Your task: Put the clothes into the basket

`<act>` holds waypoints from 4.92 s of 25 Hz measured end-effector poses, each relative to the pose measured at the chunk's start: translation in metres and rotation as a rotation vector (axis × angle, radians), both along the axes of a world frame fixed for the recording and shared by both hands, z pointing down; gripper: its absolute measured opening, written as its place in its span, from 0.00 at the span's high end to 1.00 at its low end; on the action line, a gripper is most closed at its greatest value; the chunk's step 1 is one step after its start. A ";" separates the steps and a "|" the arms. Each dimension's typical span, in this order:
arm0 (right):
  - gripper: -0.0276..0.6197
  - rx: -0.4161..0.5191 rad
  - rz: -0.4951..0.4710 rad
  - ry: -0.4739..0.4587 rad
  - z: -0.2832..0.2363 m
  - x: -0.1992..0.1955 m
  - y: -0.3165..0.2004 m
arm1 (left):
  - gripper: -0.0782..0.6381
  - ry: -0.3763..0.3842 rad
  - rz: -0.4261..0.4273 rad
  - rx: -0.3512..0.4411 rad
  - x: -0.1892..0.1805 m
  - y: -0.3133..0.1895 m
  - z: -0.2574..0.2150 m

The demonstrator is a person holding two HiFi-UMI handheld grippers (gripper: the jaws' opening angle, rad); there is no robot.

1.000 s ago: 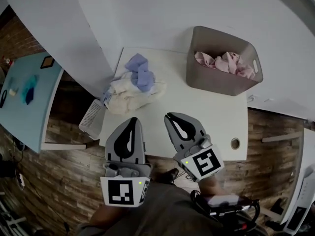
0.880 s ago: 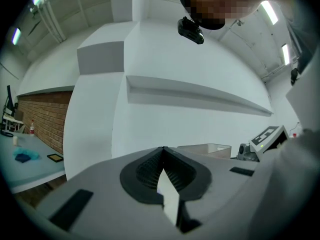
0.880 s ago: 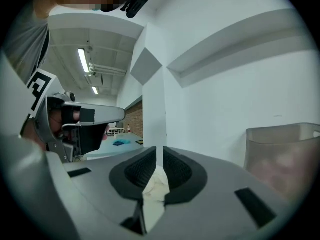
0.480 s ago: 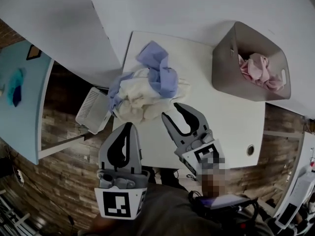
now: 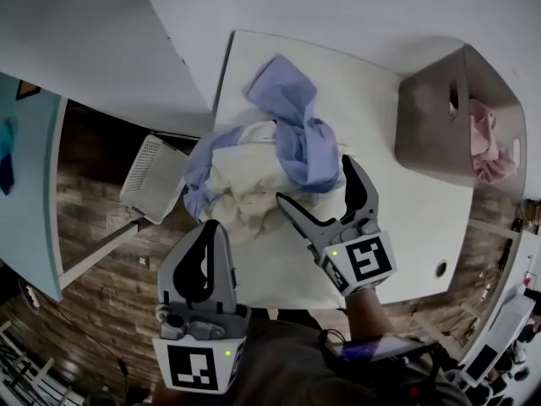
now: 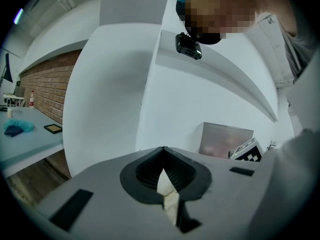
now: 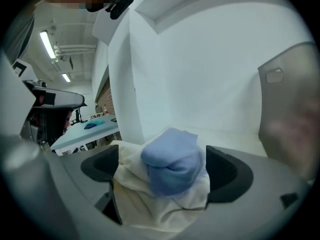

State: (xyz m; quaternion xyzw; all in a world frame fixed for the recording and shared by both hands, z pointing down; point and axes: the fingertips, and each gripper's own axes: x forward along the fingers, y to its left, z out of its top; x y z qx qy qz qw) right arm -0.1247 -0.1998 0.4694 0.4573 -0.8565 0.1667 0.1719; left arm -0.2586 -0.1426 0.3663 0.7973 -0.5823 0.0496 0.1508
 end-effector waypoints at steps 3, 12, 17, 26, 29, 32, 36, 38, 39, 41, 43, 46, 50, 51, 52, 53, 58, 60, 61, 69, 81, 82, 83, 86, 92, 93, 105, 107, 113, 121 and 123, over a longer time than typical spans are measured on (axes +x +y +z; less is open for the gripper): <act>0.11 -0.046 0.001 0.010 0.023 0.000 -0.014 | 0.88 0.004 0.017 -0.037 -0.002 -0.010 0.017; 0.11 -0.135 -0.066 0.054 0.066 -0.013 -0.030 | 0.88 0.022 0.015 -0.100 -0.011 -0.030 0.051; 0.28 -0.136 -0.143 0.117 0.066 -0.021 -0.022 | 0.88 0.038 0.005 -0.115 -0.012 -0.032 0.056; 0.70 -0.147 -0.171 0.075 0.066 -0.033 -0.007 | 0.88 0.035 0.006 -0.105 -0.009 -0.028 0.052; 0.74 -0.154 -0.165 0.040 0.061 -0.031 0.004 | 0.88 0.031 0.007 -0.097 -0.006 -0.023 0.046; 0.76 -0.149 -0.154 0.013 0.043 -0.019 0.027 | 0.88 0.025 0.015 -0.073 0.008 -0.008 0.025; 0.77 -0.147 -0.156 0.005 0.040 -0.011 0.037 | 0.88 0.027 0.041 -0.061 0.022 -0.008 0.022; 0.78 -0.146 -0.149 0.003 0.040 -0.008 0.040 | 0.88 0.030 0.058 -0.057 0.027 -0.010 0.023; 0.78 -0.144 -0.142 0.003 0.037 -0.004 0.044 | 0.88 0.032 0.067 -0.053 0.032 -0.007 0.021; 0.78 -0.136 -0.125 0.004 0.028 0.012 0.057 | 0.88 0.034 0.087 -0.041 0.048 0.003 0.012; 0.78 -0.123 -0.097 0.007 0.019 0.029 0.069 | 0.88 0.037 0.114 -0.024 0.066 0.013 0.002; 0.78 -0.097 -0.038 0.015 0.006 0.058 0.088 | 0.88 0.043 0.169 0.008 0.093 0.027 -0.011; 0.78 -0.076 0.028 0.027 -0.013 0.099 0.118 | 0.88 0.056 0.218 0.064 0.129 0.046 -0.035; 0.78 -0.069 0.046 0.032 -0.018 0.110 0.126 | 0.88 0.058 0.228 0.073 0.136 0.051 -0.041; 0.78 -0.060 0.067 0.037 -0.024 0.120 0.134 | 0.88 0.058 0.241 0.084 0.144 0.055 -0.046; 0.78 -0.046 0.090 0.043 -0.030 0.131 0.141 | 0.88 0.058 0.258 0.097 0.153 0.060 -0.052; 0.78 0.020 0.210 0.062 -0.059 0.188 0.180 | 0.88 0.065 0.347 0.159 0.201 0.091 -0.079; 0.78 0.037 0.254 0.067 -0.070 0.212 0.197 | 0.88 0.065 0.380 0.176 0.223 0.106 -0.089; 0.78 0.045 0.277 0.070 -0.076 0.224 0.204 | 0.88 0.065 0.395 0.184 0.235 0.112 -0.093; 0.78 0.174 0.437 0.069 -0.150 0.312 0.258 | 0.88 0.072 0.521 0.252 0.322 0.174 -0.132; 0.78 0.319 0.498 0.100 -0.215 0.406 0.323 | 0.88 0.079 0.603 0.373 0.407 0.242 -0.184; 0.78 0.322 0.502 0.102 -0.216 0.411 0.324 | 0.88 0.075 0.604 0.373 0.410 0.242 -0.184; 0.78 0.322 0.506 0.103 -0.216 0.414 0.324 | 0.88 0.071 0.604 0.372 0.412 0.241 -0.183; 0.78 0.313 0.510 0.108 -0.213 0.422 0.316 | 0.88 0.061 0.600 0.370 0.416 0.230 -0.179; 0.78 0.311 0.501 0.113 -0.214 0.434 0.273 | 0.88 0.055 0.598 0.363 0.432 0.189 -0.171; 0.78 0.312 0.495 0.113 -0.216 0.433 0.263 | 0.88 0.056 0.598 0.365 0.434 0.179 -0.172; 0.78 0.470 0.413 0.048 -0.306 0.412 0.112 | 0.88 0.039 0.540 0.418 0.411 0.062 -0.213; 0.78 0.501 0.397 0.043 -0.334 0.408 0.074 | 0.88 0.038 0.520 0.425 0.402 0.030 -0.228; 0.78 0.575 0.370 0.036 -0.355 0.405 0.050 | 0.88 0.049 0.435 0.398 0.382 0.025 -0.200; 0.77 0.516 0.332 0.077 -0.347 0.411 0.039 | 0.88 0.064 0.362 0.343 0.381 0.039 -0.197; 0.77 0.480 0.325 0.123 -0.329 0.406 0.013 | 0.88 0.071 0.351 0.307 0.375 0.020 -0.184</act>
